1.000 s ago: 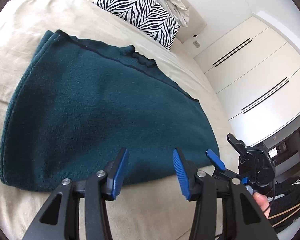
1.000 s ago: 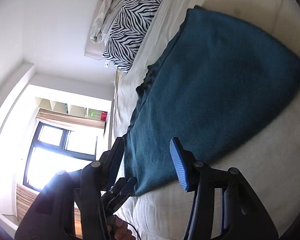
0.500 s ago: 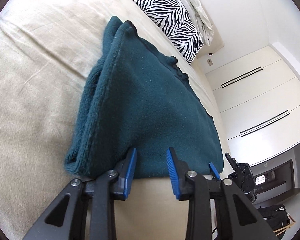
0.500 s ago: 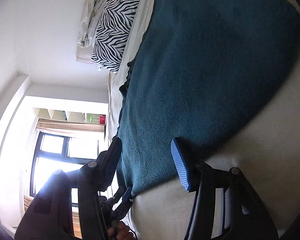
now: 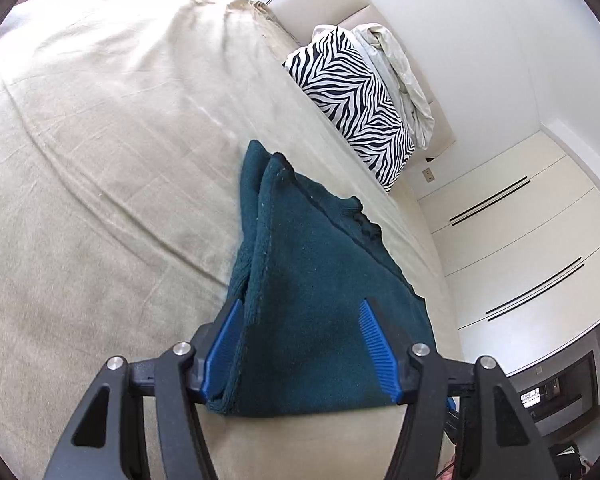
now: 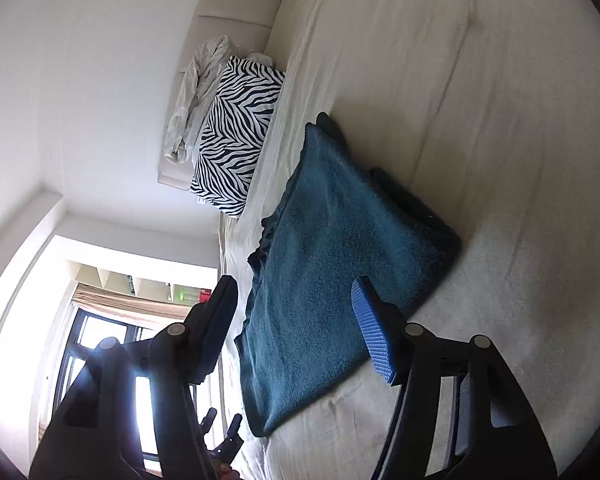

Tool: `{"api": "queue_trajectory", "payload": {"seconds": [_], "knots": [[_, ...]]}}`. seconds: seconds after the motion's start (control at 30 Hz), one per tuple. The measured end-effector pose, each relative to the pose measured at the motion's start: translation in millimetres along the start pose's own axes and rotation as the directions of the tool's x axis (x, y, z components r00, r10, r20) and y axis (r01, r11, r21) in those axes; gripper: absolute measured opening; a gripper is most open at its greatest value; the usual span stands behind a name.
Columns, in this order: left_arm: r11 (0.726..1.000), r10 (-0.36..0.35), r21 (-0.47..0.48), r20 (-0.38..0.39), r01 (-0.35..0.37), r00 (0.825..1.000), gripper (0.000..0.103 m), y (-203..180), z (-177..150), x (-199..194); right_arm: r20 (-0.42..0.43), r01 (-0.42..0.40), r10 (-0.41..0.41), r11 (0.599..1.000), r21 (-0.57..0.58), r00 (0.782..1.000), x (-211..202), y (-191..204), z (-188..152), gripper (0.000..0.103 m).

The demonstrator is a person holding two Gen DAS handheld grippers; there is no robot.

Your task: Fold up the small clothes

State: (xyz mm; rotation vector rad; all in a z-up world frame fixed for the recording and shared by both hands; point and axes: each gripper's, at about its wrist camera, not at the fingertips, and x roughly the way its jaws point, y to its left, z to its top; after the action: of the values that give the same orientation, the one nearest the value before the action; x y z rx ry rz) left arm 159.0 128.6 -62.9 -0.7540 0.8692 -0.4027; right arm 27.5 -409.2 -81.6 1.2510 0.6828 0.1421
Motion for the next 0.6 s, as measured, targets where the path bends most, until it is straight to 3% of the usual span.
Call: {"api": "queue_trajectory", "payload": {"seconds": [0.17, 0.27, 0.43, 0.6], "knots": [[0.998, 0.009, -0.064, -0.090, -0.014, 0.996, 0.063, 22.1, 11.0, 29.9, -0.196, -0.041, 0.017, 0.992, -0.120, 0.980, 69.2, 47.0, -26.5, 0.059], [0.993, -0.025, -0.115, -0.079, 0.016, 0.997, 0.062, 32.7, 13.2, 31.7, -0.304, -0.053, 0.005, 0.987, -0.151, 0.953, 112.3, 66.0, -42.6, 0.059], [0.994, -0.030, -0.111, -0.095, 0.019, 0.995, 0.062, 33.9, 13.3, 34.0, -0.434, -0.057, -0.042, 0.975, -0.214, 0.900, 176.8, 89.7, -66.1, 0.059], [0.986, -0.097, -0.151, -0.197, 0.067, 0.976, 0.062, 28.1, 16.1, 60.5, -0.527, -0.078, -0.056, 0.970, -0.229, 0.848, 226.2, 105.3, -88.8, 0.059]]}}
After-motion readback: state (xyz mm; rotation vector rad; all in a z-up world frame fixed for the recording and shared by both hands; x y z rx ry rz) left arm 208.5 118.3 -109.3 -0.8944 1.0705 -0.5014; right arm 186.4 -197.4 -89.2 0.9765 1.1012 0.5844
